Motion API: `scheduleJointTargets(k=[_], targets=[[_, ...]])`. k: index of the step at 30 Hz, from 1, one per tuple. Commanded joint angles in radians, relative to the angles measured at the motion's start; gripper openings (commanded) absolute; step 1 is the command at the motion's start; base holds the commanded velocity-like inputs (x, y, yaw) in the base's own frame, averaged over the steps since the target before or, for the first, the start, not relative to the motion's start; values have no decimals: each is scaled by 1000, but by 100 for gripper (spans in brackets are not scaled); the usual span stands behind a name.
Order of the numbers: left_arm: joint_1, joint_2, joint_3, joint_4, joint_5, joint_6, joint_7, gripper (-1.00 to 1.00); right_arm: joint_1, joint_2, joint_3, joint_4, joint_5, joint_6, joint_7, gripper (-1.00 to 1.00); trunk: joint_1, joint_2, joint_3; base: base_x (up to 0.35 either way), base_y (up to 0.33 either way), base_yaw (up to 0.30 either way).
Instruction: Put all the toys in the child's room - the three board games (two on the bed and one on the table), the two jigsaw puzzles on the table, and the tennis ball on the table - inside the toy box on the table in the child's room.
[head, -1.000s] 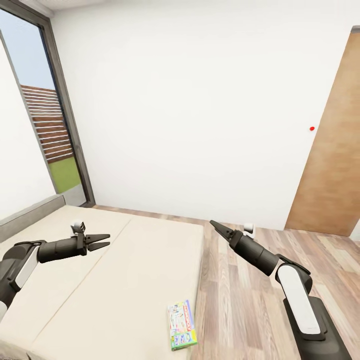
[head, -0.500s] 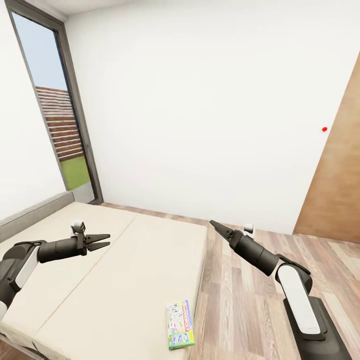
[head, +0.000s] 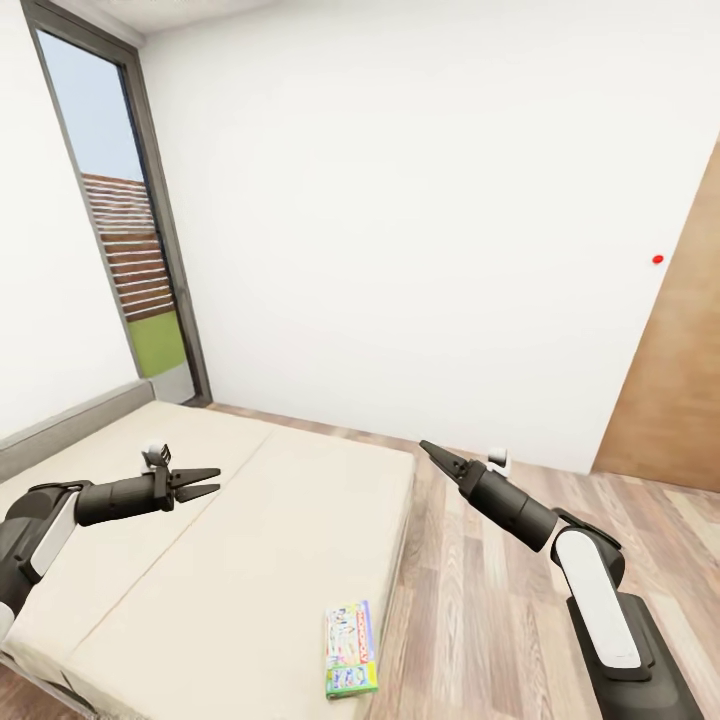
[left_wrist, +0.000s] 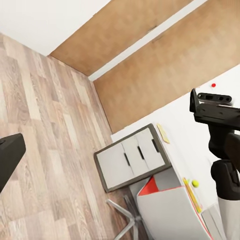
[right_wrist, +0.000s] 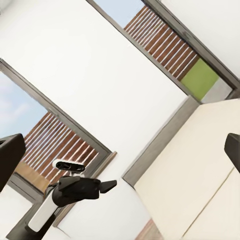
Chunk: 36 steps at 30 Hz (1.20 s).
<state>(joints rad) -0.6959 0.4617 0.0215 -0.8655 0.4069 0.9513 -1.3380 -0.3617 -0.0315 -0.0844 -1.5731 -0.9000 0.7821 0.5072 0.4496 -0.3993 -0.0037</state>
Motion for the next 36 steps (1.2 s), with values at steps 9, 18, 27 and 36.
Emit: scheduleJointTargets(k=[9, 18, 27, 36], targets=[[0, -5, 0, 0, 3, 9, -2, 100, 0, 1, -2, 0, -2, 6, -1, 100, 0, -1, 0, 0, -23, 68], [0, -9, 0, 0, 3, 9, -2, 100, 0, 1, -2, 0, 1, -15, -8, 100, 0, -1, 0, 0, -1, 4], [0, -9, 0, 0, 3, 9, -1, 100, 0, 1, -1, 1, 0, -23, -7, 100, 0, -1, 0, 0, 0, 0], [0, -9, 0, 0, 3, 9, -1, 100, 0, 0, -1, 1, -1, -23, -8, 100, 0, -1, 0, 0, -46, 3]])
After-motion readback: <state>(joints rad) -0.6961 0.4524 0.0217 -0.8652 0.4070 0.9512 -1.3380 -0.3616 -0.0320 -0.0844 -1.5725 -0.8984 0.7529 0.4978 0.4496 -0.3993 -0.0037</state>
